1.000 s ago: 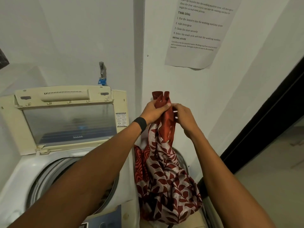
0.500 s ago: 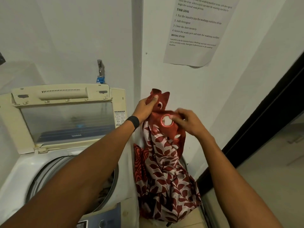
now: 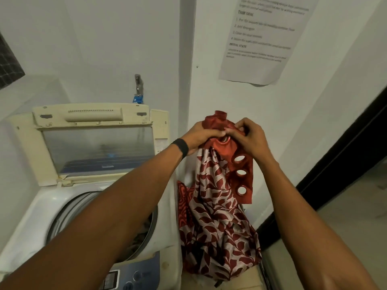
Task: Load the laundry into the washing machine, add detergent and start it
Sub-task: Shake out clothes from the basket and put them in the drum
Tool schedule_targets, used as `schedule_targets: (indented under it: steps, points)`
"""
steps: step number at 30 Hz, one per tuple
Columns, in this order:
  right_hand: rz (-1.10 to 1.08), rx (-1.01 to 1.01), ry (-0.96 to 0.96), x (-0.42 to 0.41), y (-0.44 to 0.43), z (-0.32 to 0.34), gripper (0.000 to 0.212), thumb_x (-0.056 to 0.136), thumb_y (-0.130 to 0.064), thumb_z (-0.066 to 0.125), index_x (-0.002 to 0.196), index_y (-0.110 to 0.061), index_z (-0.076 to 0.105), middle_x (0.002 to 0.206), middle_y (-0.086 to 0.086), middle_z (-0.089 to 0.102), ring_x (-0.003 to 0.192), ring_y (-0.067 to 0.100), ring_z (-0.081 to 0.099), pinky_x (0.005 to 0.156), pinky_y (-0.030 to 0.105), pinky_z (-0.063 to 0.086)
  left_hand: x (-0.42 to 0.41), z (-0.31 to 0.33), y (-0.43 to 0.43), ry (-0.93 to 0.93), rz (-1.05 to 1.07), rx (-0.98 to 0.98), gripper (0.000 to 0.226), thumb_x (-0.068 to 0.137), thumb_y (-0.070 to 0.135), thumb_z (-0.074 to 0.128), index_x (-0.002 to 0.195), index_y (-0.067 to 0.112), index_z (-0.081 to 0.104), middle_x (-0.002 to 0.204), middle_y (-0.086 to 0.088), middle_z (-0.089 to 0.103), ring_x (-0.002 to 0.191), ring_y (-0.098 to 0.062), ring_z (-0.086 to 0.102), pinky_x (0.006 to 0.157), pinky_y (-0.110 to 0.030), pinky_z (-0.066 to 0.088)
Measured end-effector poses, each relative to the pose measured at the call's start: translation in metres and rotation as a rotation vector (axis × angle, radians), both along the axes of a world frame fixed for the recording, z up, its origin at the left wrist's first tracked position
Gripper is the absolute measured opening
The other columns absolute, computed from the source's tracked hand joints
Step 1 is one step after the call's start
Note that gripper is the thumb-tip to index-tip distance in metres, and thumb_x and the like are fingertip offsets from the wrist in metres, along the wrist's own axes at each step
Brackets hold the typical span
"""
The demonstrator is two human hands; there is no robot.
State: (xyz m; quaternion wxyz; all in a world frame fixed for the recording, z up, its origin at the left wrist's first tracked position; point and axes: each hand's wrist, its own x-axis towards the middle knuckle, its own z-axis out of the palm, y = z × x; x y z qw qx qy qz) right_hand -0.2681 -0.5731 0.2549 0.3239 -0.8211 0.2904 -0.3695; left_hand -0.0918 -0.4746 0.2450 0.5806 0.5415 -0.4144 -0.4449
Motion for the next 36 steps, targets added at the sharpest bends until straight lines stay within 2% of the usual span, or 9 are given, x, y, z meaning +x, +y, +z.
schedule_targets:
  steps: [4, 10, 13, 18, 20, 24, 27, 31, 36]
  points:
    - [-0.023, 0.197, -0.088, -0.010, 0.008, -0.015, 0.032, 0.095, -0.052, 0.067, 0.099, -0.022, 0.060, 0.081, 0.004, 0.065, 0.071, 0.011, 0.058, 0.068, 0.031, 0.049, 0.000, 0.004, -0.005, 0.028, 0.103, 0.043, 0.033, 0.086, 0.016, 0.080, 0.117, 0.008, 0.072, 0.115, -0.018, 0.075, 0.102, -0.029, 0.074, 0.100, -0.042, 0.057]
    - [0.073, 0.335, 0.435, -0.034, 0.000, -0.058, 0.023, 0.097, -0.024, 0.067, 0.119, -0.017, 0.062, 0.111, 0.008, 0.073, 0.099, 0.028, 0.071, 0.088, 0.042, 0.058, 0.005, 0.008, -0.006, 0.006, 0.210, 0.112, 0.050, 0.065, 0.030, 0.083, 0.109, 0.008, 0.074, 0.106, -0.017, 0.077, 0.096, -0.031, 0.076, 0.095, -0.042, 0.060]
    - [0.025, 0.363, 0.294, -0.034, 0.005, -0.047, 0.022, 0.097, -0.027, 0.069, 0.112, -0.010, 0.067, 0.098, 0.011, 0.074, 0.089, 0.033, 0.071, 0.085, 0.046, 0.058, 0.004, 0.009, -0.008, 0.013, 0.215, 0.120, 0.048, 0.066, 0.028, 0.081, 0.108, 0.008, 0.074, 0.105, -0.017, 0.077, 0.093, -0.030, 0.075, 0.094, -0.045, 0.060]
    - [-0.204, 0.198, 0.023, -0.012, -0.003, 0.013, 0.020, 0.080, -0.030, 0.074, 0.077, -0.013, 0.062, 0.074, 0.008, 0.072, 0.066, 0.019, 0.069, 0.068, 0.043, 0.056, -0.004, 0.003, -0.011, -0.081, 0.185, 0.132, 0.044, 0.079, 0.029, 0.085, 0.118, 0.014, 0.073, 0.112, -0.010, 0.077, 0.103, -0.026, 0.074, 0.099, -0.043, 0.058]
    - [-0.316, 0.129, 0.075, 0.001, -0.004, 0.029, 0.026, 0.073, -0.036, 0.070, 0.080, -0.013, 0.059, 0.080, 0.010, 0.072, 0.076, 0.030, 0.069, 0.070, 0.042, 0.056, -0.013, -0.001, -0.016, -0.091, 0.224, 0.086, 0.037, 0.087, 0.029, 0.082, 0.120, 0.015, 0.072, 0.115, -0.009, 0.076, 0.107, -0.024, 0.073, 0.102, -0.041, 0.056]
    - [-0.513, 0.073, 0.199, 0.017, 0.013, 0.028, 0.026, 0.087, -0.036, 0.062, 0.096, -0.013, 0.052, 0.095, 0.009, 0.061, 0.086, 0.031, 0.052, 0.074, 0.037, 0.039, -0.025, -0.004, -0.024, -0.095, 0.507, 0.016, 0.026, 0.091, 0.024, 0.077, 0.114, 0.015, 0.069, 0.109, -0.005, 0.074, 0.103, -0.024, 0.071, 0.099, -0.041, 0.056]
    - [-0.478, 0.145, 0.233, 0.016, 0.018, 0.013, 0.028, 0.087, -0.034, 0.061, 0.102, -0.012, 0.053, 0.095, 0.008, 0.061, 0.087, 0.031, 0.054, 0.075, 0.038, 0.042, -0.018, -0.008, -0.023, -0.206, 0.689, 0.078, 0.032, 0.087, 0.031, 0.078, 0.115, 0.017, 0.069, 0.108, -0.005, 0.074, 0.105, -0.028, 0.068, 0.097, -0.043, 0.056]
    - [-0.309, 0.419, 0.069, 0.017, 0.018, 0.005, 0.028, 0.074, -0.038, 0.073, 0.079, -0.012, 0.064, 0.077, 0.009, 0.073, 0.073, 0.028, 0.069, 0.077, 0.049, 0.061, -0.014, -0.012, -0.014, -0.451, 0.813, 0.241, 0.043, 0.090, 0.039, 0.074, 0.126, 0.018, 0.062, 0.113, -0.011, 0.067, 0.118, -0.033, 0.057, 0.105, -0.048, 0.047]
    - [-0.173, 0.612, -0.125, 0.031, 0.031, 0.008, 0.032, 0.077, -0.028, 0.087, 0.098, -0.008, 0.071, 0.080, 0.007, 0.074, 0.065, 0.015, 0.071, 0.060, 0.031, 0.059, -0.026, -0.016, -0.015, -0.469, 0.688, 0.167, 0.046, 0.087, 0.046, 0.073, 0.125, 0.022, 0.061, 0.114, -0.009, 0.060, 0.106, -0.033, 0.063, 0.102, -0.046, 0.052]
